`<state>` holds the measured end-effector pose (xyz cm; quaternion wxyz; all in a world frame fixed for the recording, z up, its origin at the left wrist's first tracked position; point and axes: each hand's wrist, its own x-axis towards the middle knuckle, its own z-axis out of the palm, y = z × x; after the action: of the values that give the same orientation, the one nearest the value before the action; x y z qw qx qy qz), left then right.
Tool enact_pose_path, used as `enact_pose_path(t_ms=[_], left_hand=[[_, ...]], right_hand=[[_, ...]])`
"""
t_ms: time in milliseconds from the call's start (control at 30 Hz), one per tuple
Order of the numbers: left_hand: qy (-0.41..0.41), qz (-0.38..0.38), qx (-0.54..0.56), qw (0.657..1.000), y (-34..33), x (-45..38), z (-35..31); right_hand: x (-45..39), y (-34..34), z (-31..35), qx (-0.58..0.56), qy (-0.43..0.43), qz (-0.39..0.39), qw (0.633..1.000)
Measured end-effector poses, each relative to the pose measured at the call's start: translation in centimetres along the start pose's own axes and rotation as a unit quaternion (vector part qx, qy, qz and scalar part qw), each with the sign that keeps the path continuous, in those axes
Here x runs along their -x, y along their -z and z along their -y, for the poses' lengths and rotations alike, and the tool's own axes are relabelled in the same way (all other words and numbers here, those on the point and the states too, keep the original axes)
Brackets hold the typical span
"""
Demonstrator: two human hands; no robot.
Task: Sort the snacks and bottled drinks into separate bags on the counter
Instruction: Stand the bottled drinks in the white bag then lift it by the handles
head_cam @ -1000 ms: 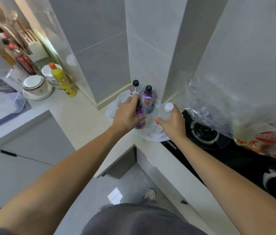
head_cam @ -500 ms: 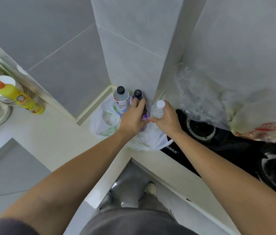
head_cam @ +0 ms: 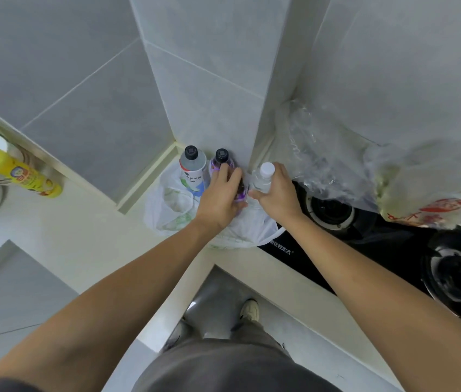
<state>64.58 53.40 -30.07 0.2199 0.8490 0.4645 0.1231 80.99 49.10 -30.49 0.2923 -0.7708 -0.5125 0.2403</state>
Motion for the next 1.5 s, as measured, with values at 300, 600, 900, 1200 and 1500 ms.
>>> enact_pose_path(t_ms=[300,600,900,1200,1500], left_hand=[[-0.038,0.030,-0.037,0.998,0.4,-2.7,-2.4],[-0.033,0.015,-0.045,0.998,0.3,-3.2,-2.2],[-0.046,0.020,-0.074,0.996,0.7,-3.4,-2.2],[-0.108,-0.011,-0.074,0.991,3.7,-1.0,-2.5],[-0.302,-0.052,-0.111,0.945,5.7,3.6,-5.0]], right_hand=[[0.1,2.3,-2.2,-0.015,0.002,0.025,1.000],[0.1,2.9,-2.4,-0.010,0.018,0.042,0.999],[0.7,2.9,-2.5,0.005,0.021,0.034,0.999],[4.0,4.5,-0.2,0.047,0.019,-0.042,0.998],[14.9,6.9,1.3,0.186,-0.043,-0.156,0.969]])
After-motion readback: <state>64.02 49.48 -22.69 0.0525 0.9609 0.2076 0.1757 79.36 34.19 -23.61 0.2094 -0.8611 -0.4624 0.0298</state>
